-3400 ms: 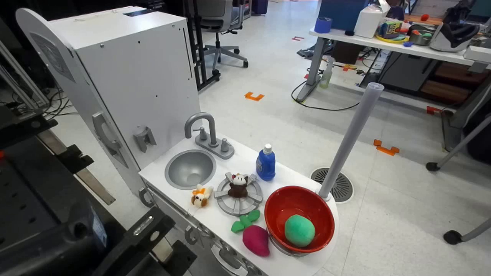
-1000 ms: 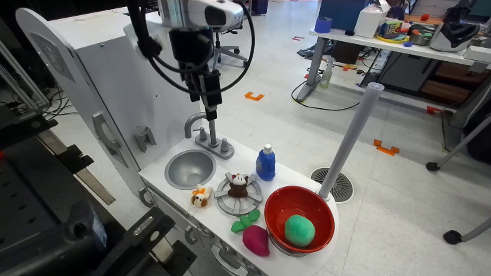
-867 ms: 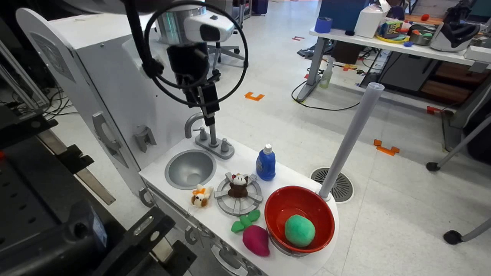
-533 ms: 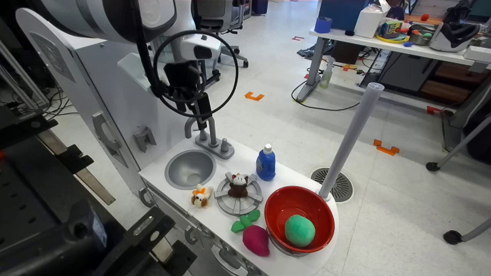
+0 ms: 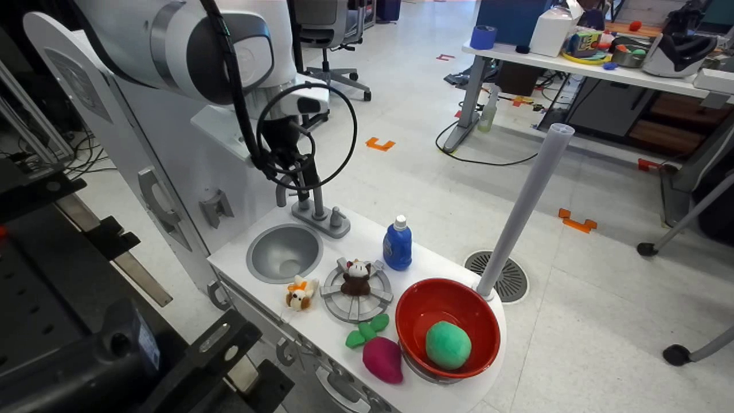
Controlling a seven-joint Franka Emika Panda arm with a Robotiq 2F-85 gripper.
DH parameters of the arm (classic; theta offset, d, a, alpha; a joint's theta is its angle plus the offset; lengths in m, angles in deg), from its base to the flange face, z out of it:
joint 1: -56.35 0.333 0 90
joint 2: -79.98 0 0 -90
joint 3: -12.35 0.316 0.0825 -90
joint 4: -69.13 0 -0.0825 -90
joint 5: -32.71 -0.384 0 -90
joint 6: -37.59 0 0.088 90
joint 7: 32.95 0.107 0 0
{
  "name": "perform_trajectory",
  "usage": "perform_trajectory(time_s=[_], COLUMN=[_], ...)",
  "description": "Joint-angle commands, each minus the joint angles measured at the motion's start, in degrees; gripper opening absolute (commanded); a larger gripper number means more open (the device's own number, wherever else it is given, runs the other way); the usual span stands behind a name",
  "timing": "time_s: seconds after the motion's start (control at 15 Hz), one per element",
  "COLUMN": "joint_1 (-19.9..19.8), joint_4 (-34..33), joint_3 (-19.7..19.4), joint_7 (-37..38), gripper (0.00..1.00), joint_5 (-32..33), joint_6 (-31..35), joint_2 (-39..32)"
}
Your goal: Move the tap nozzle to the right.
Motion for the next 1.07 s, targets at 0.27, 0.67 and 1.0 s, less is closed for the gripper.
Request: perform_trajectory(time_s=[0.27,0.67,1.0], joint_1=[-2.1,-3.6,-5.7], joint_4=[-9.9,-9.8,-10.2], joint_3=[1.4,0.6,-1.1], joint_7=[-3.5,-3.2,-1.3], gripper=[1.00,1.00,1.00], joint_5=[-1.6,-2.3,-4.5], joint_6=[-0.9,-0.9,-2.0], joint_2=[-9.0,-9.2,-7.3])
